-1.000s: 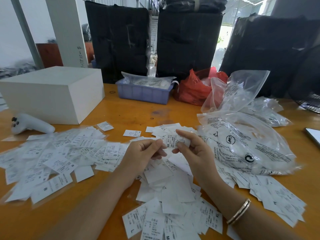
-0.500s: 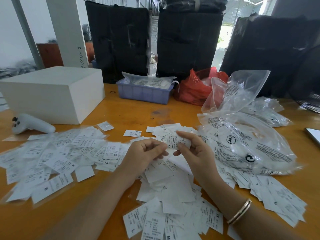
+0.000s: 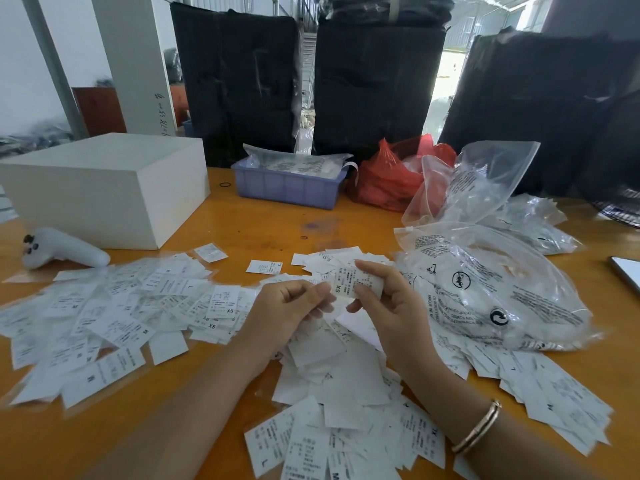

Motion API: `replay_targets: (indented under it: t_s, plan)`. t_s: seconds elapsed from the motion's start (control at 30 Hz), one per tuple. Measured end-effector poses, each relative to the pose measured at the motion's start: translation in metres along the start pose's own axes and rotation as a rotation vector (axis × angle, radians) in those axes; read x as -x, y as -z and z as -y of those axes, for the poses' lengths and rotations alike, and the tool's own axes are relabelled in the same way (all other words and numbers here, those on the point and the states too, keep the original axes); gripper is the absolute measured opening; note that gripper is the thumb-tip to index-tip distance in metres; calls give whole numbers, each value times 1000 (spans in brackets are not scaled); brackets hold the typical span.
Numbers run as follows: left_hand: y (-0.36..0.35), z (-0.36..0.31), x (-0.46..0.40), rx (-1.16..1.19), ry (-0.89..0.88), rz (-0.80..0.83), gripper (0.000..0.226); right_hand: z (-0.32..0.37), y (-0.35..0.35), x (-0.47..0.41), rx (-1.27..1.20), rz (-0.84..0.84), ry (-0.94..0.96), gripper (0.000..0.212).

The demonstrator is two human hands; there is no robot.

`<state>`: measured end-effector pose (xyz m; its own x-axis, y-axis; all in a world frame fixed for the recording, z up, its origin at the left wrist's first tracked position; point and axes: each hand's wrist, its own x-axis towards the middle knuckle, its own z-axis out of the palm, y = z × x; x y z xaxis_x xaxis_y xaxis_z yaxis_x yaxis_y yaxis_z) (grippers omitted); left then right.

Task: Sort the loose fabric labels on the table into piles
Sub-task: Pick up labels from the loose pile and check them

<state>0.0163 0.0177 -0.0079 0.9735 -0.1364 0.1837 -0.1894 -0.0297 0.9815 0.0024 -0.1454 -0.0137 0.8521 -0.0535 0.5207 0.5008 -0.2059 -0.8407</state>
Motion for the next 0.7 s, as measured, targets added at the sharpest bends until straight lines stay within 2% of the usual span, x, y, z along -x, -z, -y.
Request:
replay_targets:
  t_s: [0.3, 0.6, 0.7]
  plan:
    - [0, 2, -2, 7, -6, -10, 29, 1, -1, -1, -142, -41, -43, 31]
    - [-1, 2, -2, -36, -30, -19, 27, 2, -5, 2, 49, 27, 31, 39]
    - [-1, 2, -2, -41, -33, -18, 28, 3, -4, 2, 51, 2, 48, 39]
